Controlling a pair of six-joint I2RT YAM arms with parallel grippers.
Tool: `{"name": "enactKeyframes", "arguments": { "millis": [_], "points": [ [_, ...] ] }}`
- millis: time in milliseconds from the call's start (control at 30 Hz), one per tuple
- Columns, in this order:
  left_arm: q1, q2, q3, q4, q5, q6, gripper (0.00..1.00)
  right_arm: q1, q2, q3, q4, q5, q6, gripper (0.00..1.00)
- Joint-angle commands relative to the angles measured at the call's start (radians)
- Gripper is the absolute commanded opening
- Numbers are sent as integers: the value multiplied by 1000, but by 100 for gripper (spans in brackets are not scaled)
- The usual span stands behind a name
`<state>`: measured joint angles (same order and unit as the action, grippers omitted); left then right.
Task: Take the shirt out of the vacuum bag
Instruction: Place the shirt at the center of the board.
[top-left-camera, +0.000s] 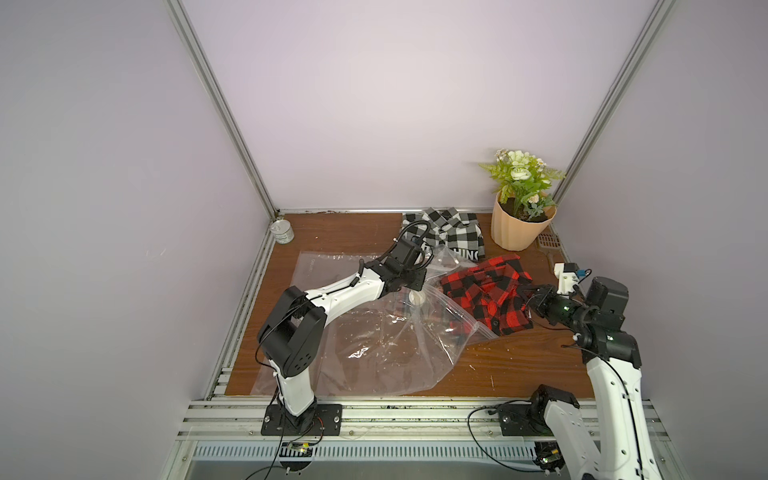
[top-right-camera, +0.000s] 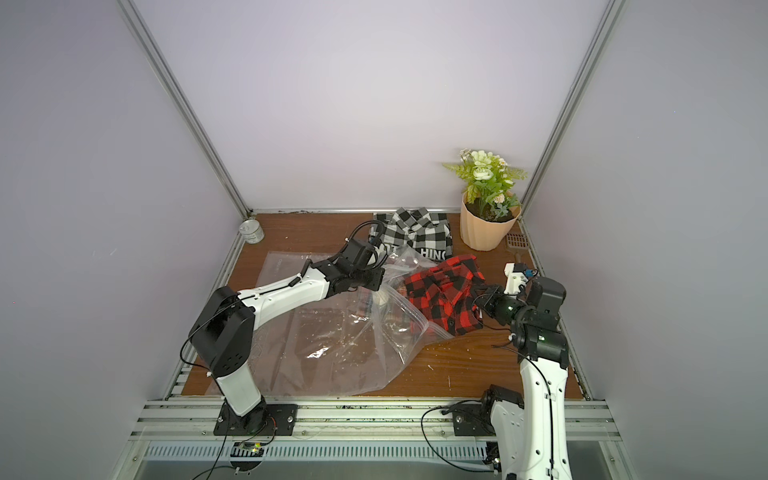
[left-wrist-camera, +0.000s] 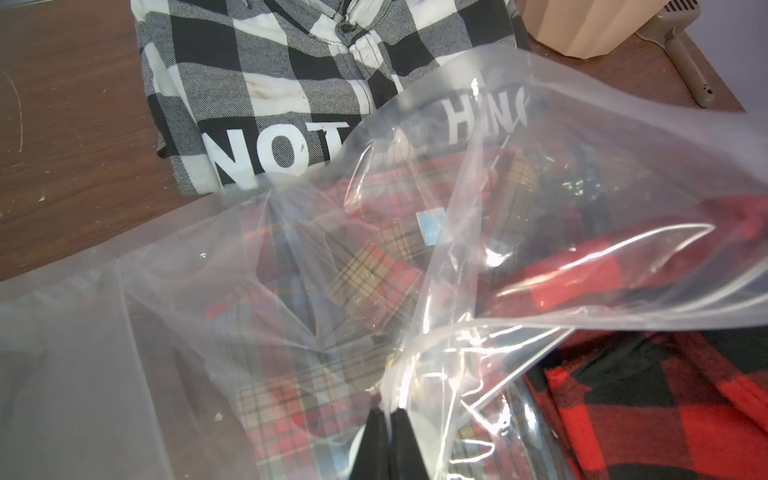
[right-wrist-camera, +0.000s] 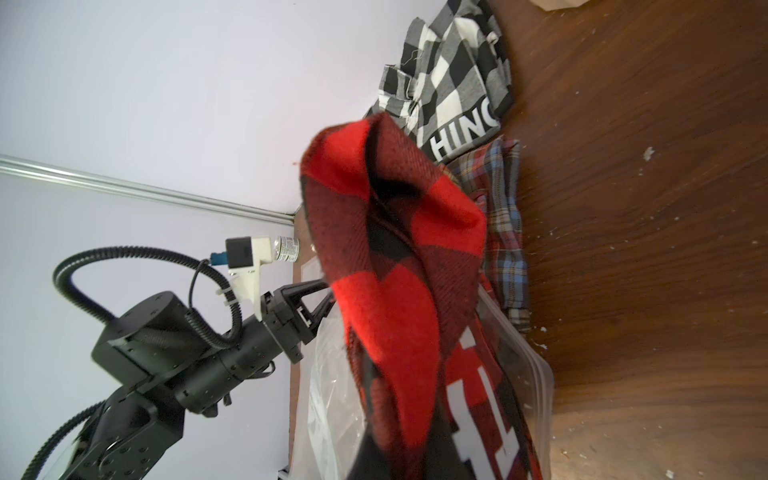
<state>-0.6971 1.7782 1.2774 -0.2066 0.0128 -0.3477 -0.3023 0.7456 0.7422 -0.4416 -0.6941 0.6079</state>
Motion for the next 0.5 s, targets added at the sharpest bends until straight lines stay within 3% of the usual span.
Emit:
{"name": "enactKeyframes", "arguments": {
  "millis": [0, 167, 467],
  "points": [
    [11, -43, -10, -43, -32, 2, 1, -72, 16, -21, 54, -69, -54, 0],
    [12, -64, 3, -51, -50, 11, 1, -148, 45, -84, 84, -98, -81, 0],
    [54, -96, 73, -95, -71, 47, 1, -183, 98, -93, 99, -46, -114, 0]
  ]
}}
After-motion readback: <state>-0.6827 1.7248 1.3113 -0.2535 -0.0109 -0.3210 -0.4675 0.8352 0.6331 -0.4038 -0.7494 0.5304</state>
